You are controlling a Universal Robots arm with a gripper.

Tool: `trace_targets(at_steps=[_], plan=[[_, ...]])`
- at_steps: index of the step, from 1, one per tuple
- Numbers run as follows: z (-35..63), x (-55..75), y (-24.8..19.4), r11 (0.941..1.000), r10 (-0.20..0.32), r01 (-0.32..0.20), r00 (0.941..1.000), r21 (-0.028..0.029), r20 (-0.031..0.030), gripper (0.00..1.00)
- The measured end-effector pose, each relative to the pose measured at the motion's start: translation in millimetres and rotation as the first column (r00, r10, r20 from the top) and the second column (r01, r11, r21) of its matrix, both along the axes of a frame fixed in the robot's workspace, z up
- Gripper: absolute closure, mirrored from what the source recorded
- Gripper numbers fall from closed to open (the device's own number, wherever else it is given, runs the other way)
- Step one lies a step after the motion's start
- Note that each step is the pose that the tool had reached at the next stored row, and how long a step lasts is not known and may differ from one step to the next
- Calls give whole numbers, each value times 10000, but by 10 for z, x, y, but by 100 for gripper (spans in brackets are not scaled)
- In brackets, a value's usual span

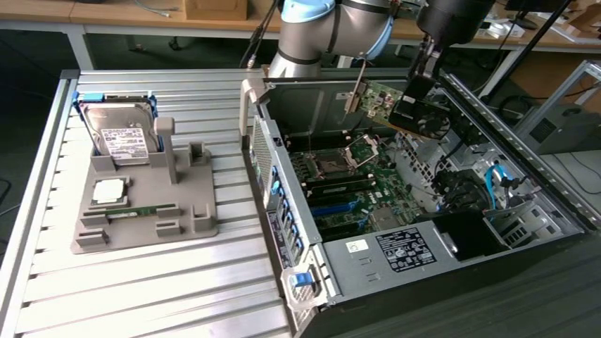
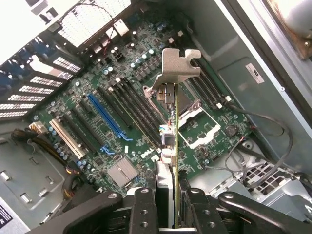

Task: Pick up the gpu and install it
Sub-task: 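Insert the gpu into the slot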

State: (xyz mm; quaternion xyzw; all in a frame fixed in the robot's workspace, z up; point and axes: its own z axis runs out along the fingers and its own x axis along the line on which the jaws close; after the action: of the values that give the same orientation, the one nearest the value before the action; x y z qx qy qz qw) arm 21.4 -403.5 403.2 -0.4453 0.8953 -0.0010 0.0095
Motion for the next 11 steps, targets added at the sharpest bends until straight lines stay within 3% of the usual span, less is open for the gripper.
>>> trace_targets(at_steps=[11], plan=[[0, 0, 0, 9959, 907, -907, 9959, 0, 0, 72]])
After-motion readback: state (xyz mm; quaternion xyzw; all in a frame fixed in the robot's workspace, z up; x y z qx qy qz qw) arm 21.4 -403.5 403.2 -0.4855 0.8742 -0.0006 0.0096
